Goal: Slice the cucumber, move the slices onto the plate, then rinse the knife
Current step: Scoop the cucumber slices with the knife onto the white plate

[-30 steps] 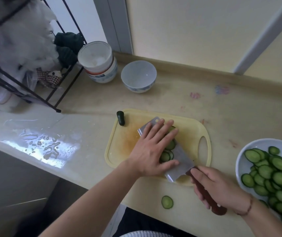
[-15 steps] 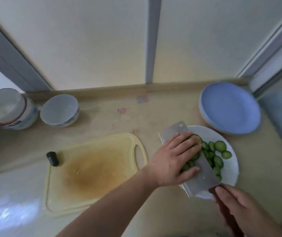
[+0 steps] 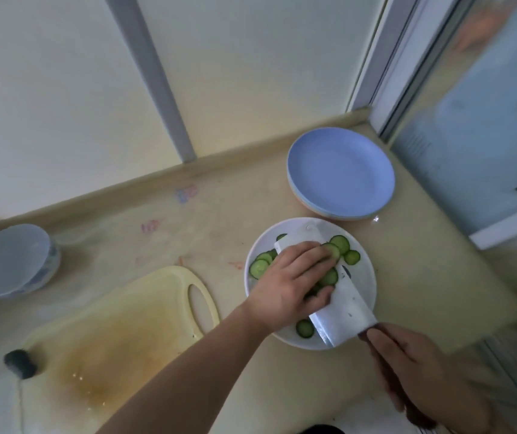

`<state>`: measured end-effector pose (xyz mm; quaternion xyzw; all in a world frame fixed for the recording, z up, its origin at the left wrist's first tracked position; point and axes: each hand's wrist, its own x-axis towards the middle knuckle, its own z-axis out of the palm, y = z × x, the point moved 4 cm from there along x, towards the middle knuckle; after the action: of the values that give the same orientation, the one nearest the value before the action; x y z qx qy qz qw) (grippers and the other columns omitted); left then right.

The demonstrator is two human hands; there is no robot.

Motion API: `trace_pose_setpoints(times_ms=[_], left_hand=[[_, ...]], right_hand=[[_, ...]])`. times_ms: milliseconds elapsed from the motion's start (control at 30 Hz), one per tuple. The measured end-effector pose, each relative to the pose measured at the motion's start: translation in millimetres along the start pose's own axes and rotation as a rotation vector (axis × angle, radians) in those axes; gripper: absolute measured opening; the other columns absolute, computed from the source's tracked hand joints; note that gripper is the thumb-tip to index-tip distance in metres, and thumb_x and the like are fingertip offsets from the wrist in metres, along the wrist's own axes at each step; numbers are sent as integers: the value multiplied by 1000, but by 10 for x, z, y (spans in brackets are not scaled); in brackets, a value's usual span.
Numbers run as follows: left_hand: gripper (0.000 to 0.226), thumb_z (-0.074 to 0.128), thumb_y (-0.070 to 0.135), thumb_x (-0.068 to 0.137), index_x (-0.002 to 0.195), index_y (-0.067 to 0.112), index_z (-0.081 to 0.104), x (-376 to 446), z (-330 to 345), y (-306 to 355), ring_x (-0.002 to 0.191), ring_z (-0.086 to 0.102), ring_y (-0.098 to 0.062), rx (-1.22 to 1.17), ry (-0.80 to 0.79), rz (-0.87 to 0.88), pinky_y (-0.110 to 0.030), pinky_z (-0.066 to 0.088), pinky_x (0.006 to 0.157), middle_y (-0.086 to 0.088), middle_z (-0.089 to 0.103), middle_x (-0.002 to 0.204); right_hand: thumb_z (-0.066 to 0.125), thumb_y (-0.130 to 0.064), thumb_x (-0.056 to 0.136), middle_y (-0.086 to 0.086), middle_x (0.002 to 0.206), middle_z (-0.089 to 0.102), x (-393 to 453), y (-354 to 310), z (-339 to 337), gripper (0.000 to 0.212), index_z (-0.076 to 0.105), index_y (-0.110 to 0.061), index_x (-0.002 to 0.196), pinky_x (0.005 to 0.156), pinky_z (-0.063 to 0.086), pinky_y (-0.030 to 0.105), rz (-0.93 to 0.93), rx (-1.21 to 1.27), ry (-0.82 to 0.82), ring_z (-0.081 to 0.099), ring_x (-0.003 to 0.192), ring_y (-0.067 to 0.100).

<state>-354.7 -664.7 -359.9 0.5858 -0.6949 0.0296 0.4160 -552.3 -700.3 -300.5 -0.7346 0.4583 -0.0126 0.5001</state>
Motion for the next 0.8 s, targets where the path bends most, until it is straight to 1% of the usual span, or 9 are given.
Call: trace_pose_setpoints(times_ms=[67,133,267,367,400,500,567,633,800], left_hand=[[39,74,19,89,122,-1,70,-57,-10,-65,119,61,-35,16,13,-26,-46,50,101,-14,67,128],[38,73,20,88,119,-1,71,-113,-25,-129,117,62,-35,44,9,-64,-46,50,101,-14,68,126],[33,70,15,85,115,0,72,-163,-82,-193,112,63,-35,64,-13,-143,-47,51,97,-13,67,122],[36,68,20,87,119,4,69,-75,-94,-138,118,59,-34,64,-10,-158,-48,48,101,-12,65,126],[41,66,24,89,126,4,65,-19,-76,-96,126,56,-34,51,-22,-161,-48,45,107,-13,62,134],[47,56,32,98,139,10,57,107,68,-10,144,40,-29,58,-99,-169,-45,31,120,-8,49,152],[36,58,28,99,128,10,68,121,152,-6,136,49,-30,60,-97,-139,-49,42,112,-7,58,144],[26,63,22,96,116,11,75,90,175,-24,119,61,-30,48,-44,-124,-46,51,97,-6,67,129],[16,69,14,90,101,7,77,20,140,-38,101,64,-31,23,-9,-159,-40,53,89,-8,71,109]], right_hand=[[49,-22,99,12,49,61,6,29,0,36,64,-20,66,42,42,20,23,31,13,56,38,24],[47,-22,100,15,47,59,14,61,-13,38,59,-7,67,38,40,22,64,81,6,51,33,26],[45,-26,99,18,48,60,39,111,-80,37,62,-15,68,39,42,22,62,50,43,54,34,25],[46,-43,90,15,53,64,21,75,-140,37,66,-19,71,46,47,25,33,-7,79,59,40,25],[47,-43,90,14,55,65,17,63,-159,37,67,-18,73,47,47,24,24,-23,86,59,40,25],[49,-24,97,15,50,62,20,64,-184,31,66,-8,75,40,43,22,20,-39,80,54,32,26],[49,-22,98,16,49,60,15,75,-199,31,65,-8,75,38,41,21,19,-36,86,52,30,26],[49,-23,98,17,49,60,6,101,-214,30,64,-10,75,37,40,21,33,-8,92,51,29,25],[49,-20,98,18,47,58,-22,177,-253,30,64,-7,76,34,34,20,67,60,100,48,30,23]])
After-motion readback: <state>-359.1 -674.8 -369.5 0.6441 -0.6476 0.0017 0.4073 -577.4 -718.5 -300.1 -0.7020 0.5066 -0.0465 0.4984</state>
